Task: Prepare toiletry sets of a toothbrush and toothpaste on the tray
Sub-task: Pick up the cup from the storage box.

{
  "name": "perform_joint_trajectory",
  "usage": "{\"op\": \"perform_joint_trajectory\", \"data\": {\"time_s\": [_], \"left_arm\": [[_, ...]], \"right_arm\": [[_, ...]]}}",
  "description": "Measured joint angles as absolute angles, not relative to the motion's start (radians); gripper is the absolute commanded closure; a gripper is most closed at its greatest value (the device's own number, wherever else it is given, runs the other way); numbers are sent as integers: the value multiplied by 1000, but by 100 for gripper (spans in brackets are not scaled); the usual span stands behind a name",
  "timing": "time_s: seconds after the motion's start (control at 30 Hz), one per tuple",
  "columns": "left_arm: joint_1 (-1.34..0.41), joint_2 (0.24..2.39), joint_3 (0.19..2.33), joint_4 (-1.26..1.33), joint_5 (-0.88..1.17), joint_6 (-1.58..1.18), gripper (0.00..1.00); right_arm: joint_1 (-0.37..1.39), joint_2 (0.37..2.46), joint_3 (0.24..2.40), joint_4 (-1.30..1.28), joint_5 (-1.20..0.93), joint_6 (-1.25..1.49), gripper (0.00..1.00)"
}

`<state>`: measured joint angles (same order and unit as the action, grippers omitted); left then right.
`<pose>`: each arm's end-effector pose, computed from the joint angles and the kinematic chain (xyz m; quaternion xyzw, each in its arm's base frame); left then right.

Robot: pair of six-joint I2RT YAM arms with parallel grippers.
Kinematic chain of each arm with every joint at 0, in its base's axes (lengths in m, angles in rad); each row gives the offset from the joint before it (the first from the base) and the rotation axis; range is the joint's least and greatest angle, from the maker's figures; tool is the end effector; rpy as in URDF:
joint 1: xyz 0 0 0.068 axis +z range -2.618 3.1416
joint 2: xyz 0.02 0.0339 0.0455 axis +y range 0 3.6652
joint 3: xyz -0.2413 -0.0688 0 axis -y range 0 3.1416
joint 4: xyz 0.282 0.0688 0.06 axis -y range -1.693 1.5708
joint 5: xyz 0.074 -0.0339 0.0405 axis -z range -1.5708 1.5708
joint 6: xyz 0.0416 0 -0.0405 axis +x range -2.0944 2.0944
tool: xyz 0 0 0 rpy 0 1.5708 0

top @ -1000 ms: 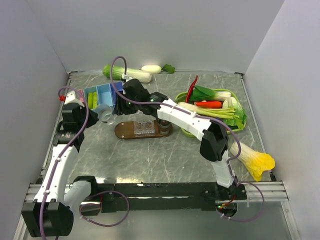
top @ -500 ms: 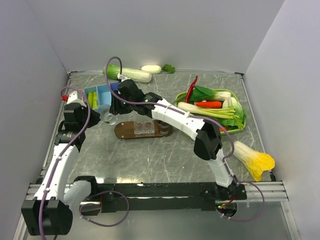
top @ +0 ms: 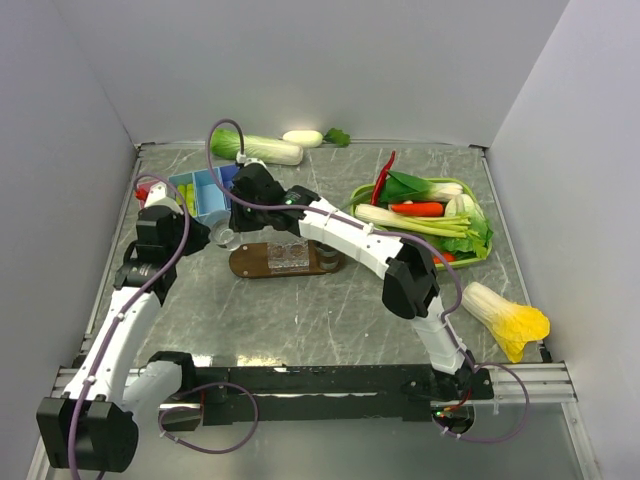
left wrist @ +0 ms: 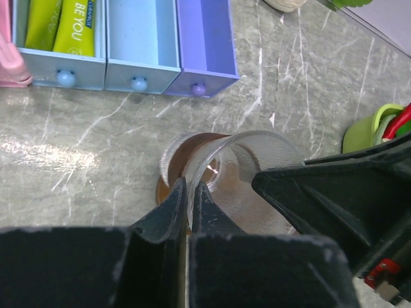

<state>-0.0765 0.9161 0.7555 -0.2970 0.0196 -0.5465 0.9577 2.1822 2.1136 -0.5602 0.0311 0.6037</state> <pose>0.2639 -0.0210 0.2680 -0.1927 0.8269 -0.1698 0.5003 0.3103 0.4388 0.2836 -0.1499 0.8783 0.3095 0.3321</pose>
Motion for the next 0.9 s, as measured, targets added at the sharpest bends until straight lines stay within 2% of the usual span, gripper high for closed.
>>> {"op": "perform_joint_trajectory", "data": {"time_s": [0.1, 0.13, 0.23, 0.4, 0.53, 0.57, 0.67, 0.9], "left_arm": [[-93, 915, 756, -292, 19, -546, 96], [-98, 915, 755, -289, 19, -545, 91], [-115, 905, 745, -259, 26, -544, 82], [-118, 891, 739, -246, 32, -543, 67], [-120, 891, 739, -221, 68, -545, 45], [-122, 891, 739, -211, 78, -545, 42], [-124, 890, 739, -195, 101, -538, 37], [-124, 915, 751, -197, 178, -511, 34]], "right_arm": [[958, 2183, 2114, -577, 47, 595, 83], [958, 2184, 2114, -584, 54, 593, 91], [958, 2184, 2113, -602, 79, 583, 100], [956, 2185, 2092, -581, 75, 575, 100], [953, 2185, 2029, -544, 51, 557, 100], [953, 2185, 2006, -537, 36, 548, 100], [948, 2185, 1969, -529, -9, 524, 100], [928, 2146, 1917, -518, -113, 437, 100]]}}
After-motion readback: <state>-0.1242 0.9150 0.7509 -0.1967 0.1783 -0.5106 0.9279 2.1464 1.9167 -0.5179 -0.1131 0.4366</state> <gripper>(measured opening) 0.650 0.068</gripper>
